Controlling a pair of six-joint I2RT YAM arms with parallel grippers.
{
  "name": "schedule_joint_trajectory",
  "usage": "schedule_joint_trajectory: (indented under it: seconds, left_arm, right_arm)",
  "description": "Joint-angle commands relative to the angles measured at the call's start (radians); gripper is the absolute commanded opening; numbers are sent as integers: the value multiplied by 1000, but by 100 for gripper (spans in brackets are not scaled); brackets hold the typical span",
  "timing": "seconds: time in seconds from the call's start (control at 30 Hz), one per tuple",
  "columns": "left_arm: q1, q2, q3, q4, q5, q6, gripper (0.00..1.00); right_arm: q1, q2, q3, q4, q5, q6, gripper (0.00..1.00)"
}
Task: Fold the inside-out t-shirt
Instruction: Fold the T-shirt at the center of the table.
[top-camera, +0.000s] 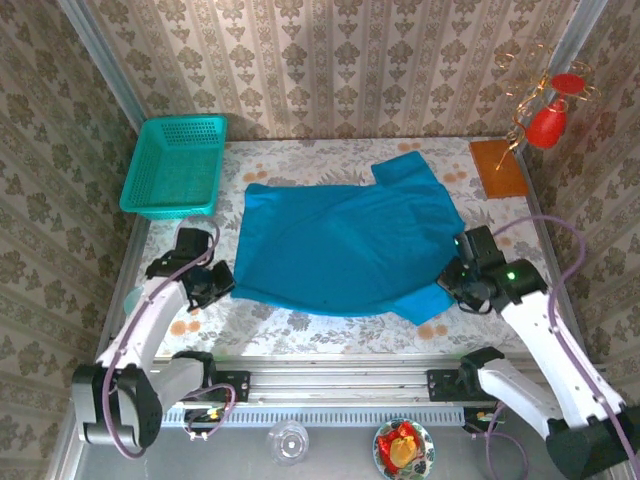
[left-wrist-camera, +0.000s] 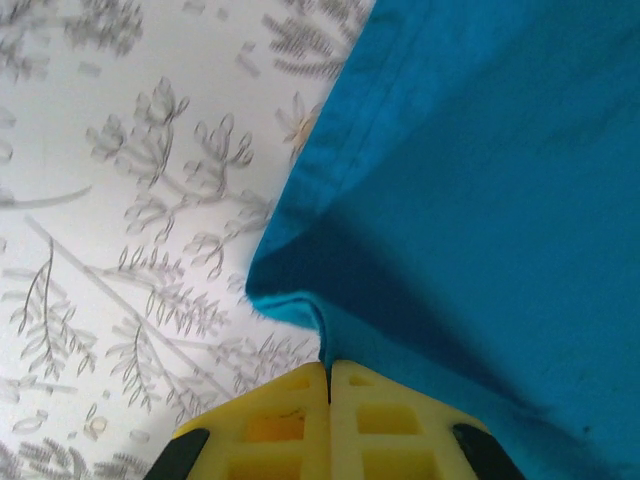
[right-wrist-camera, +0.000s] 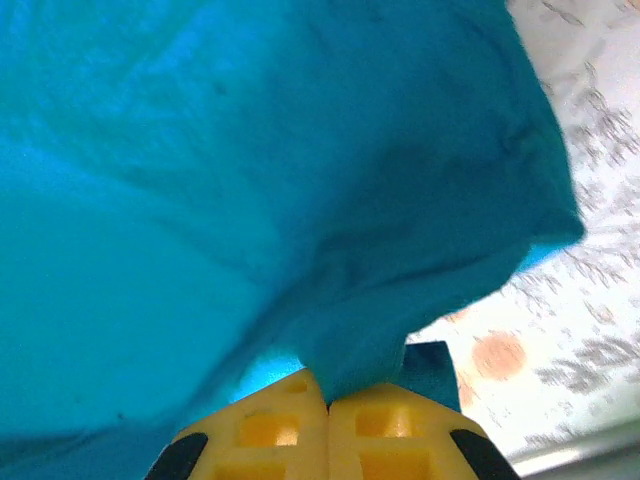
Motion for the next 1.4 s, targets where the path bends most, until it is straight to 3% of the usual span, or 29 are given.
schedule_joint_trajectory:
  seconds: [0.0, 0.2, 0.7, 1.37]
  left_arm:
    - [10, 61, 63, 45, -23, 66, 0]
    - [12, 199, 121, 88, -51, 107, 0]
    - [31, 430, 203, 146, -69, 149, 0]
    - [32, 526, 227, 178, -65, 148, 0]
  right_arm:
    - [-16, 93, 63, 112, 35, -118, 0]
    - [-63, 254, 122, 184, 28, -192, 0]
    - [-149, 562, 223, 310, -146, -337, 0]
    - [-173, 783, 357, 326, -233, -428, 0]
